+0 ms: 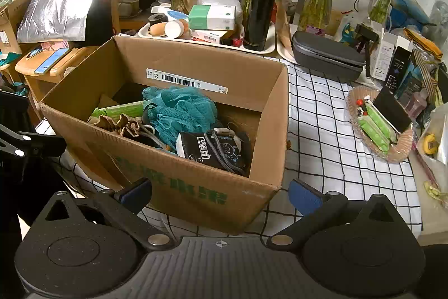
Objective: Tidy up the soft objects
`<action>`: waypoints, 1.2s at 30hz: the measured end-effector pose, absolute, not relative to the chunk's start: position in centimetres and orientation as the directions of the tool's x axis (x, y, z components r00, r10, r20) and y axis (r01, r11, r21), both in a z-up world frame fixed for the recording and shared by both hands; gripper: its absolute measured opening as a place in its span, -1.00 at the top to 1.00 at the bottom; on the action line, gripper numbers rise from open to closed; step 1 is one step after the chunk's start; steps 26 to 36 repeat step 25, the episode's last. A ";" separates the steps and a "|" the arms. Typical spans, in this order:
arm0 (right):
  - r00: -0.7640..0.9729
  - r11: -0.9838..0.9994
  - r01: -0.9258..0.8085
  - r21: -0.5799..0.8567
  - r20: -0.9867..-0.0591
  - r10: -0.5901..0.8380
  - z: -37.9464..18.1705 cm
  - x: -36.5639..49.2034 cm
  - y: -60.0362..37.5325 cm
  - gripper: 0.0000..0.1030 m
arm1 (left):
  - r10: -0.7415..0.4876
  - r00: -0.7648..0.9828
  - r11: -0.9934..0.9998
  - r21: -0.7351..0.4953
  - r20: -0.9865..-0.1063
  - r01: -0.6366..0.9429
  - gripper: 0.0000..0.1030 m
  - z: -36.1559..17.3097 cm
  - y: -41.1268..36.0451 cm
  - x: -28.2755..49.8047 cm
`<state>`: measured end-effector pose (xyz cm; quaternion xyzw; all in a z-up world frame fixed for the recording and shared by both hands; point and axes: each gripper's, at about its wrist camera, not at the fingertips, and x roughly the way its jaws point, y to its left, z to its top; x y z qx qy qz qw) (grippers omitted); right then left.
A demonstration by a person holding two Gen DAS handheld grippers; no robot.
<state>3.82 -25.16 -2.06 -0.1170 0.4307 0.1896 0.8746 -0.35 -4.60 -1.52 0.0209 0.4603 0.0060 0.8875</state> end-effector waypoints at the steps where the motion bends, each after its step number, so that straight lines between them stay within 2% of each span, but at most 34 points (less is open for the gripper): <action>1: 0.557 0.901 -0.432 -0.041 -0.798 0.230 -2.1 3.8 -25.2 -1.00 | 0.030 0.576 0.999 0.042 -0.817 0.008 -1.00 -1.5 -4.7 -0.4; 36: 0.556 0.899 -0.436 -0.039 -0.797 0.235 -2.2 3.8 -25.2 -1.00 | 0.033 0.580 0.999 0.039 -0.814 -0.001 -1.00 -1.6 -4.7 -0.6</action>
